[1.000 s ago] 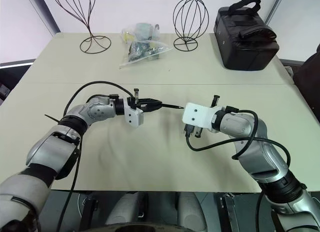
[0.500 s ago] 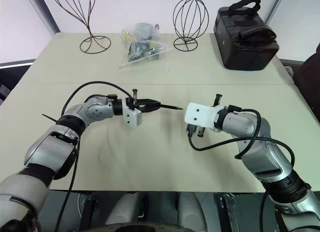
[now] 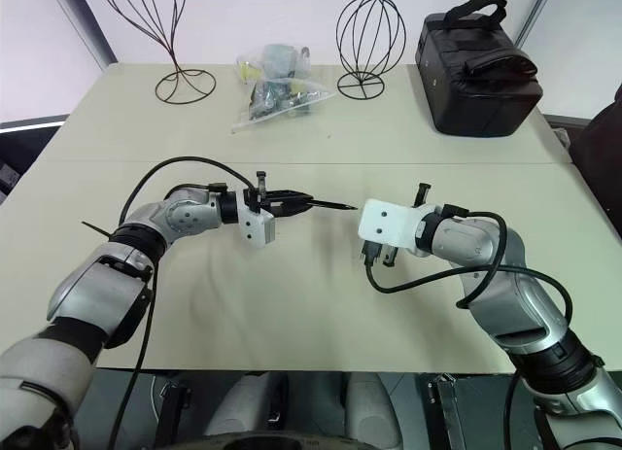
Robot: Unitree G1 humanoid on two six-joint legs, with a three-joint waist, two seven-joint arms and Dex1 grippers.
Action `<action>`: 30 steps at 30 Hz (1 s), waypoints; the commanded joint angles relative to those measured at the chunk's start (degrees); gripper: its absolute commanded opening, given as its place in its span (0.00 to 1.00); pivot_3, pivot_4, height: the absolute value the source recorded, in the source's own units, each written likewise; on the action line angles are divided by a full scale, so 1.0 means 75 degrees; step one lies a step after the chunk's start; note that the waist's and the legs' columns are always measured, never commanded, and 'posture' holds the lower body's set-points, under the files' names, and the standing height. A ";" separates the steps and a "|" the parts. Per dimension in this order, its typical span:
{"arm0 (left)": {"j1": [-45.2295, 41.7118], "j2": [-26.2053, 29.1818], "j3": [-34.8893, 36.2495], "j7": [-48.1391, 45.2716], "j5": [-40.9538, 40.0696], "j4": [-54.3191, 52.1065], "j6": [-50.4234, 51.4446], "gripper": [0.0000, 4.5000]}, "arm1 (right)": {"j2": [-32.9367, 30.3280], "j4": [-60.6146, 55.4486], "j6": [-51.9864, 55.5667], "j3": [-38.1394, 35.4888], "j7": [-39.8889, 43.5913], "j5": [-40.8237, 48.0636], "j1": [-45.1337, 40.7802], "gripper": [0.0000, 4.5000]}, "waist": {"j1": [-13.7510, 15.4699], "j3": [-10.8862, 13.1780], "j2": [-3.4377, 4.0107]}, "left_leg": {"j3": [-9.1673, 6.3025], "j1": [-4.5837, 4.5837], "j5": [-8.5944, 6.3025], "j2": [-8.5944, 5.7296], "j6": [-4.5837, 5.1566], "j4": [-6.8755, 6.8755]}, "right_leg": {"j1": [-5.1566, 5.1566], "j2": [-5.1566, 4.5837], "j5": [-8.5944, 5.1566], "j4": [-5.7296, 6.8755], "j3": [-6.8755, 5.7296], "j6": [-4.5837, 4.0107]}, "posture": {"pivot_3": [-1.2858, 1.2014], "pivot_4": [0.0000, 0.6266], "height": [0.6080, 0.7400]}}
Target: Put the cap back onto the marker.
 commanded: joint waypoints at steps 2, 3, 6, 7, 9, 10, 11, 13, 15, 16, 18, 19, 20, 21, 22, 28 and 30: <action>-0.0189 -0.0007 -0.0011 0.0148 -0.0028 -0.0034 -0.0111 0.00 | -0.0003 -0.0229 -0.0052 -0.0220 -0.0041 0.0067 -0.0101 0.06 | 0.0000 0.0000 0.0000 | 0.0000 0.0000 0.0000 0.0000 0.0000 0.0000 | 0.0000 0.0000 0.0000 0.0000 0.0000 0.0000 | 0.52 0.24 1.00; -0.0191 -0.0009 -0.0017 0.0153 -0.0028 -0.0034 -0.0116 0.00 | 0.0003 -0.0229 -0.0051 -0.0218 -0.0042 0.0072 -0.0113 0.06 | 0.0000 0.0000 0.0000 | 0.0000 0.0000 0.0000 0.0000 0.0000 0.0000 | 0.0000 0.0000 0.0000 0.0000 0.0000 0.0000 | 0.52 0.24 1.00; -0.0195 -0.0010 -0.0047 0.0168 -0.0031 -0.0033 -0.0132 0.00 | 0.0044 -0.0234 -0.0048 -0.0211 -0.0055 0.0094 -0.0177 0.06 | -0.0002 0.0000 0.0000 | 0.0000 0.0000 0.0000 0.0000 0.0000 0.0000 | 0.0000 0.0000 0.0000 0.0000 0.0000 0.0000 | 0.52 0.24 1.00; -0.0197 -0.0010 -0.0054 0.0172 -0.0030 -0.0033 -0.0136 0.00 | 0.0058 -0.0235 -0.0042 -0.0203 -0.0059 0.0098 -0.0208 0.06 | -0.0003 0.0000 0.0000 | 0.0000 0.0000 0.0000 0.0000 0.0000 0.0000 | 0.0000 0.0000 0.0000 0.0001 0.0000 0.0000 | 0.52 0.24 1.00; -0.0200 -0.0010 -0.0065 0.0184 -0.0024 -0.0034 -0.0144 0.00 | 0.0076 -0.0238 -0.0024 -0.0191 -0.0063 0.0113 -0.0260 0.06 | -0.0004 0.0000 0.0000 | 0.0001 0.0000 0.0000 0.0000 0.0000 0.0000 | 0.0000 0.0000 0.0000 0.0001 0.0000 0.0000 | 0.52 0.24 1.00; -0.0202 -0.0010 -0.0071 0.0194 -0.0017 -0.0035 -0.0146 0.00 | 0.0081 -0.0240 -0.0019 -0.0186 -0.0062 0.0121 -0.0279 0.06 | -0.0003 0.0000 0.0000 | 0.0000 0.0000 0.0000 0.0000 0.0000 0.0000 | 0.0000 0.0000 0.0000 0.0001 0.0000 0.0000 | 0.52 0.24 1.00; -0.0205 -0.0010 -0.0077 0.0202 -0.0010 -0.0035 -0.0149 0.00 | 0.0083 -0.0241 -0.0013 -0.0183 -0.0060 0.0128 -0.0292 0.06 | -0.0001 0.0000 0.0000 | 0.0000 0.0000 0.0000 0.0000 0.0000 0.0000 | 0.0000 0.0000 0.0000 0.0001 0.0000 0.0000 | 0.52 0.24 1.00; -0.0211 -0.0014 -0.0085 0.0223 -0.0007 -0.0034 -0.0154 0.00 | 0.0093 -0.0247 0.0002 -0.0182 -0.0061 0.0145 -0.0312 0.06 | 0.0001 0.0000 0.0000 | 0.0001 0.0000 0.0000 0.0000 0.0000 0.0000 | 0.0000 0.0000 0.0000 0.0001 0.0000 0.0000 | 0.52 0.24 1.00; -0.0222 -0.0023 -0.0092 0.0249 0.0009 -0.0034 -0.0157 0.00 | 0.0111 -0.0263 0.0029 -0.0194 -0.0054 0.0180 -0.0328 0.06 | 0.0001 0.0000 0.0000 | 0.0001 0.0000 0.0000 0.0000 0.0000 0.0000 | 0.0000 0.0000 0.0000 0.0001 0.0000 0.0000 | 0.52 0.24 1.00; -0.0229 -0.0029 -0.0095 0.0262 0.0020 -0.0034 -0.0156 0.00 | 0.0120 -0.0278 0.0051 -0.0204 -0.0049 0.0209 -0.0332 0.06 | 0.0001 0.0000 0.0000 | 0.0001 0.0000 0.0000 0.0000 0.0000 0.0000 | 0.0000 0.0000 0.0000 0.0001 0.0000 0.0000 | 0.52 0.24 1.00; -0.0249 -0.0037 -0.0100 0.0305 0.0054 -0.0032 -0.0155 0.00 | 0.0132 -0.0303 0.0083 -0.0213 -0.0028 0.0261 -0.0339 0.06 | 0.0002 0.0000 0.0000 | 0.0001 0.0000 0.0000 -0.0001 0.0000 0.0000 | 0.0000 0.0000 0.0000 0.0001 0.0000 0.0000 | 0.52 0.24 1.00; -0.0261 -0.0041 -0.0105 0.0326 0.0065 -0.0029 -0.0158 0.00 | 0.0132 -0.0315 0.0095 -0.0213 -0.0016 0.0285 -0.0337 0.06 | 0.0001 0.0000 0.0000 | 0.0001 0.0000 0.0000 -0.0001 0.0000 0.0000 | 0.0000 0.0000 0.0000 0.0001 0.0000 0.0000 | 0.52 0.24 1.00; -0.0270 -0.0042 -0.0113 0.0346 0.0075 -0.0026 -0.0161 0.00 | 0.0127 -0.0328 0.0104 -0.0210 -0.0007 0.0306 -0.0333 0.06 | 0.0002 0.0000 0.0000 | 0.0001 0.0000 0.0000 -0.0001 0.0000 0.0000 | 0.0000 0.0000 0.0000 0.0001 0.0000 0.0000 | 0.52 0.24 1.00; -0.0282 -0.0043 -0.0126 0.0380 0.0099 -0.0030 -0.0165 0.00 | 0.0121 -0.0336 0.0108 -0.0206 -0.0002 0.0324 -0.0329 0.06 | 0.0002 0.0000 0.0000 | 0.0001 0.0000 0.0000 -0.0001 0.0000 0.0000 | 0.0000 0.0000 0.0000 0.0001 0.0000 0.0000 | 0.52 0.24 1.00; -0.0293 -0.0043 -0.0137 0.0404 0.0112 -0.0030 -0.0165 0.00 | 0.0118 -0.0340 0.0110 -0.0203 0.0001 0.0339 -0.0327 0.06 | 0.0001 0.0000 0.0000 | 0.0001 0.0000 0.0000 -0.0001 0.0000 0.0000 | 0.0000 0.0000 0.0000 0.0001 0.0000 0.0000 | 0.52 0.24 1.00; -0.0378 -0.0034 -0.0196 0.0622 0.0238 -0.0025 -0.0179 0.00 | 0.0144 -0.0340 0.0046 -0.0154 0.0026 0.0439 -0.0363 0.06 | -0.0002 0.0000 0.0000 | 0.0001 0.0000 0.0000 -0.0001 0.0000 0.0000 | -0.0001 0.0000 0.0000 0.0001 0.0000 0.0000 | 0.52 0.24 1.00; -0.0399 -0.0018 -0.0211 0.0679 0.0293 -0.0011 -0.0206 0.00 | 0.0177 -0.0347 0.0023 -0.0117 0.0039 0.0469 -0.0408 0.06 | -0.0001 0.0000 0.0000 | 0.0002 0.0000 0.0000 0.0000 0.0000 0.0000 | -0.0001 0.0000 0.0000 0.0001 0.0000 0.0000 | 0.52 0.24 1.00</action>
